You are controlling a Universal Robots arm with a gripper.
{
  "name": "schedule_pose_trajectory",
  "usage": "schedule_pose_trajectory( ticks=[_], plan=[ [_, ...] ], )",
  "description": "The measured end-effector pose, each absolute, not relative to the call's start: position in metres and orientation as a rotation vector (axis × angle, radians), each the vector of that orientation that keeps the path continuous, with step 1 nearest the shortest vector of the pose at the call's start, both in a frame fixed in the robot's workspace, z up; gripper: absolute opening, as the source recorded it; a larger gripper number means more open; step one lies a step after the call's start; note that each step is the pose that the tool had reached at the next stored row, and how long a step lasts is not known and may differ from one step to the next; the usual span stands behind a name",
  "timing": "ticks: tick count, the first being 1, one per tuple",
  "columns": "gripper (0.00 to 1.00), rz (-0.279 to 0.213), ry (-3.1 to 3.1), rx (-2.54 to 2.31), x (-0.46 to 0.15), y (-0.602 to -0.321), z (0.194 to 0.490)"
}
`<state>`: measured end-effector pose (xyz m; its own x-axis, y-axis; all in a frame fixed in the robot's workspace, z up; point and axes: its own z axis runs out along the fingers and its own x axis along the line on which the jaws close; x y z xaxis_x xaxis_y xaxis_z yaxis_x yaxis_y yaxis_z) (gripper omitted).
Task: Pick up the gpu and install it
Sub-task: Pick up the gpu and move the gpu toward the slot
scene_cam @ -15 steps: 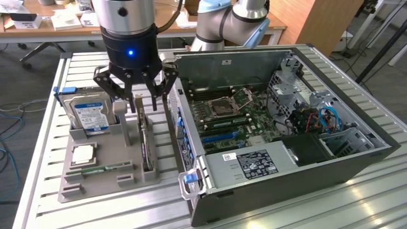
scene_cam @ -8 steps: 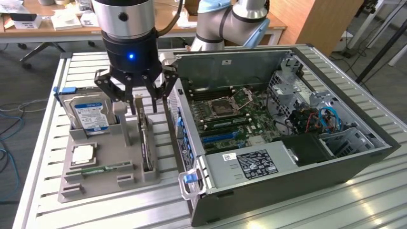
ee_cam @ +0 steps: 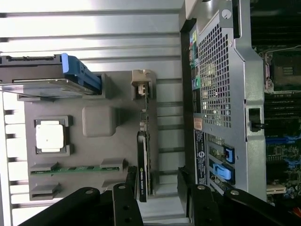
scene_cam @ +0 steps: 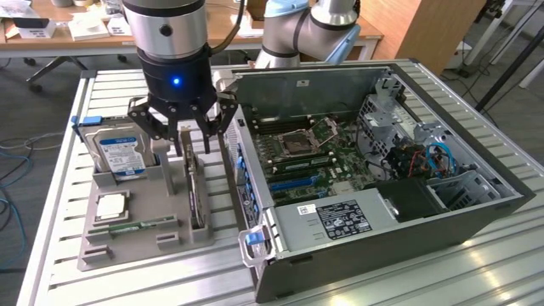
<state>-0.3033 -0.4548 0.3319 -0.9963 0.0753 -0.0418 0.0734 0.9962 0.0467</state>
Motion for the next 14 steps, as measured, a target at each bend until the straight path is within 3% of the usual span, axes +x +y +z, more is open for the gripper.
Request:
schedule_pose_trajectory(
  ticks=[14],
  plan=[
    [0.47,0.07,3.095,0.115,-0.304,-0.455,0.315]
  ],
)
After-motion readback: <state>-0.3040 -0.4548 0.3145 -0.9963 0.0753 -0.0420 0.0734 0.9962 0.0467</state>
